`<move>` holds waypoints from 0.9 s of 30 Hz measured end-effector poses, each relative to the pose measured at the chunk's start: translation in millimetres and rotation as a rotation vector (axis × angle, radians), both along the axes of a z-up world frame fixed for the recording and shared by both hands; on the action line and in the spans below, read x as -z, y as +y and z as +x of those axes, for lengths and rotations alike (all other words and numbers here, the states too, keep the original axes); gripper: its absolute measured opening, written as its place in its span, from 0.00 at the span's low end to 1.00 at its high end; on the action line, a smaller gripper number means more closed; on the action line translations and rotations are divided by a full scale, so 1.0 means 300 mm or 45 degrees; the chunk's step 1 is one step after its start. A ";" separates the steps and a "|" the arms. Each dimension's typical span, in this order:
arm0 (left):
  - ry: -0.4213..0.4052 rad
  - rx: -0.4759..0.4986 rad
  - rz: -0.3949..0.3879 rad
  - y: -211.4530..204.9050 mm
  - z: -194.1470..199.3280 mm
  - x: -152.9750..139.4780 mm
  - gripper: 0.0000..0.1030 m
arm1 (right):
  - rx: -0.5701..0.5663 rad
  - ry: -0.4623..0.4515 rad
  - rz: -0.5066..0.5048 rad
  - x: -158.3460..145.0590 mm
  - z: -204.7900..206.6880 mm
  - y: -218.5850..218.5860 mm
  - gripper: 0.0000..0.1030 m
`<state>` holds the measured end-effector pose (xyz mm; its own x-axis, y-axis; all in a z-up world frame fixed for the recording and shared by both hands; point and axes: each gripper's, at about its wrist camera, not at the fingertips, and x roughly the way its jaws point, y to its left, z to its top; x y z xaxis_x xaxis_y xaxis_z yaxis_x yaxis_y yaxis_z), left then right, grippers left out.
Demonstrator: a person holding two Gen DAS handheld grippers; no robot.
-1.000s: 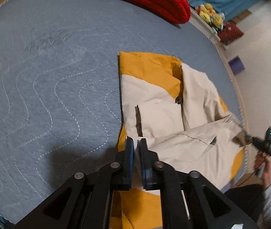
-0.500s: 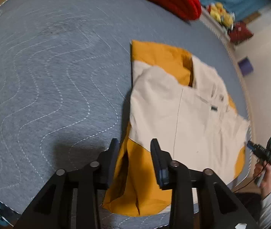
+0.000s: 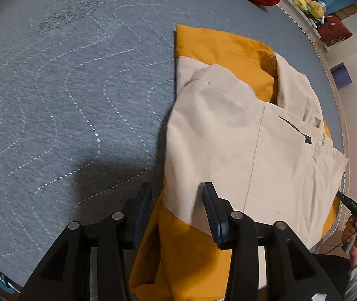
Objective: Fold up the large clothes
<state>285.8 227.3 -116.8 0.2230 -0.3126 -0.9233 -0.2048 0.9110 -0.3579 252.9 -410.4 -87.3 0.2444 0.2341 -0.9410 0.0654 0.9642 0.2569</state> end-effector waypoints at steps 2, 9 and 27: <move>-0.021 0.033 -0.003 -0.014 0.000 -0.011 0.16 | -0.013 -0.028 -0.011 -0.018 -0.004 0.013 0.10; -0.419 -0.059 0.022 0.023 -0.031 -0.247 0.03 | 0.054 -0.338 0.023 -0.231 -0.040 0.026 0.03; -0.599 -0.115 0.279 -0.017 0.109 -0.295 0.01 | 0.181 -0.486 -0.208 -0.225 0.193 0.140 0.02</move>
<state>318.6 222.1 -28.2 0.6461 -0.0837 -0.7586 -0.1491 0.9610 -0.2331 310.9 -368.3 -19.9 0.6009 0.0286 -0.7988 0.1302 0.9825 0.1332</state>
